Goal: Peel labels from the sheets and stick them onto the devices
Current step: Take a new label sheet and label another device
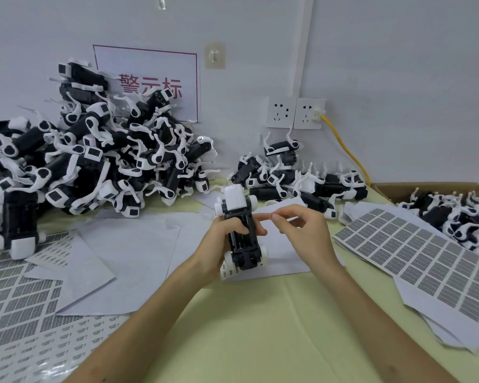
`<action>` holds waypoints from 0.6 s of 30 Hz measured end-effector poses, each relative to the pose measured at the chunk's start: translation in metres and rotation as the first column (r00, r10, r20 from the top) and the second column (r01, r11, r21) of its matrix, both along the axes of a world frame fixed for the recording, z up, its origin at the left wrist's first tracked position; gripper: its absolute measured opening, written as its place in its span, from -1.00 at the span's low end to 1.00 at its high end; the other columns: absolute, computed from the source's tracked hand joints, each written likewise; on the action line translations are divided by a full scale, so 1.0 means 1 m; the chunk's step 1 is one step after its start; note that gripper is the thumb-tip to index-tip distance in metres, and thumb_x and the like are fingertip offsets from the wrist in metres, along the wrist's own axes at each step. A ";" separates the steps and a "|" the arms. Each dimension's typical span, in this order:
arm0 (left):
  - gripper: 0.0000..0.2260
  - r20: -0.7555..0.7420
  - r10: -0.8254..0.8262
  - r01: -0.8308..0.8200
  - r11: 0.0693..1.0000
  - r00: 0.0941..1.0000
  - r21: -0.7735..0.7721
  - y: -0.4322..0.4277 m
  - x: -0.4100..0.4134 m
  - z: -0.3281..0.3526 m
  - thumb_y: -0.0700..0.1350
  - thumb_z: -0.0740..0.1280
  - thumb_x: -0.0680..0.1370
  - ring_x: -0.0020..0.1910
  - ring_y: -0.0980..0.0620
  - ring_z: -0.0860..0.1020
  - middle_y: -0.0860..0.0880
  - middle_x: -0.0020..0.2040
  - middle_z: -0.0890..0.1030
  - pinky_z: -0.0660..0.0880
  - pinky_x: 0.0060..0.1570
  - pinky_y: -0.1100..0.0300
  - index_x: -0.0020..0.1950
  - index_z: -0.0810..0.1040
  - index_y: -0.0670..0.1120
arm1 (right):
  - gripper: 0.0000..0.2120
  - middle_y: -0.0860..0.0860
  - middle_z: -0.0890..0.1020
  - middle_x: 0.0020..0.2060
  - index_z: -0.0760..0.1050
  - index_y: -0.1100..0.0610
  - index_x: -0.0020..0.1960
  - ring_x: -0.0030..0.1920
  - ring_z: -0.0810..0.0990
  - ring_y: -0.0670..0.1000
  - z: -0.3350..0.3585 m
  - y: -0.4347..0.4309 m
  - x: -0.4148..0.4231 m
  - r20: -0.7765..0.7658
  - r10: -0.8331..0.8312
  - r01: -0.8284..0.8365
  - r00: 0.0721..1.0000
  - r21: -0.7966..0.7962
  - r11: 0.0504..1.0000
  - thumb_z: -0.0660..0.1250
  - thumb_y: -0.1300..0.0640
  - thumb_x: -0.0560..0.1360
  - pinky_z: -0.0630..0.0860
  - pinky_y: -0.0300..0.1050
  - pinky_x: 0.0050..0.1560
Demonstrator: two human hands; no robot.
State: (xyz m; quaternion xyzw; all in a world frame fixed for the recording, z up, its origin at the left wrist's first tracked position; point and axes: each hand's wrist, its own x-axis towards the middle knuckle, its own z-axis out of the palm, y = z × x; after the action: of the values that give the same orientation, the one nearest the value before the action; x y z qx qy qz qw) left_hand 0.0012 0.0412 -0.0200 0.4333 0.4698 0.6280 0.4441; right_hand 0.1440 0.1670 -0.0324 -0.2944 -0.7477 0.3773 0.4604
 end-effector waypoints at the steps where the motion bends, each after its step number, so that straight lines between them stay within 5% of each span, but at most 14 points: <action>1: -0.74 0.006 0.001 -0.001 1.000 1.000 0.002 0.000 0.000 0.000 -0.12 0.25 0.36 0.33 -0.24 0.56 -0.05 0.26 0.69 0.63 -0.09 0.14 -0.07 0.61 -0.23 | -0.85 -0.18 0.70 -0.20 0.67 -0.02 -0.17 -0.23 0.63 -0.12 0.000 0.000 0.000 -0.002 0.000 0.000 1.000 0.010 1.000 0.48 0.19 0.52 0.52 -0.29 -0.16; 7: -0.74 0.007 0.001 -0.001 1.000 1.000 0.014 0.001 0.000 -0.003 -0.13 0.25 0.36 0.30 -0.20 0.59 -0.12 0.26 0.68 0.61 -0.11 0.14 -0.08 0.60 -0.24 | -0.86 -0.12 0.69 -0.21 0.63 -0.03 -0.19 -0.22 0.64 0.04 0.000 0.000 -0.001 0.022 -0.015 0.015 1.000 0.022 1.000 0.49 0.16 0.51 0.54 -0.14 -0.15; 18: -0.66 -0.008 0.060 -0.060 0.998 0.998 -0.002 0.004 0.000 -0.006 -0.10 0.27 0.35 0.19 0.01 0.65 -0.06 0.23 0.71 0.62 -0.01 0.14 0.01 0.60 -0.27 | -0.82 -0.22 0.62 -0.23 0.53 0.00 -0.19 -0.31 0.56 -0.13 -0.006 -0.003 -0.004 0.107 -0.030 0.009 0.994 0.194 0.981 0.44 0.18 0.54 0.43 -0.35 -0.32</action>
State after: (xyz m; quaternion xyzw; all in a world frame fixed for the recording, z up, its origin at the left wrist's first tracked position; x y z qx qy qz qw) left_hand 0.0011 0.0450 -0.0258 0.4209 0.4850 0.6388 0.4238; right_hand 0.1401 0.1637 -0.0383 -0.2759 -0.8018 0.2818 0.4490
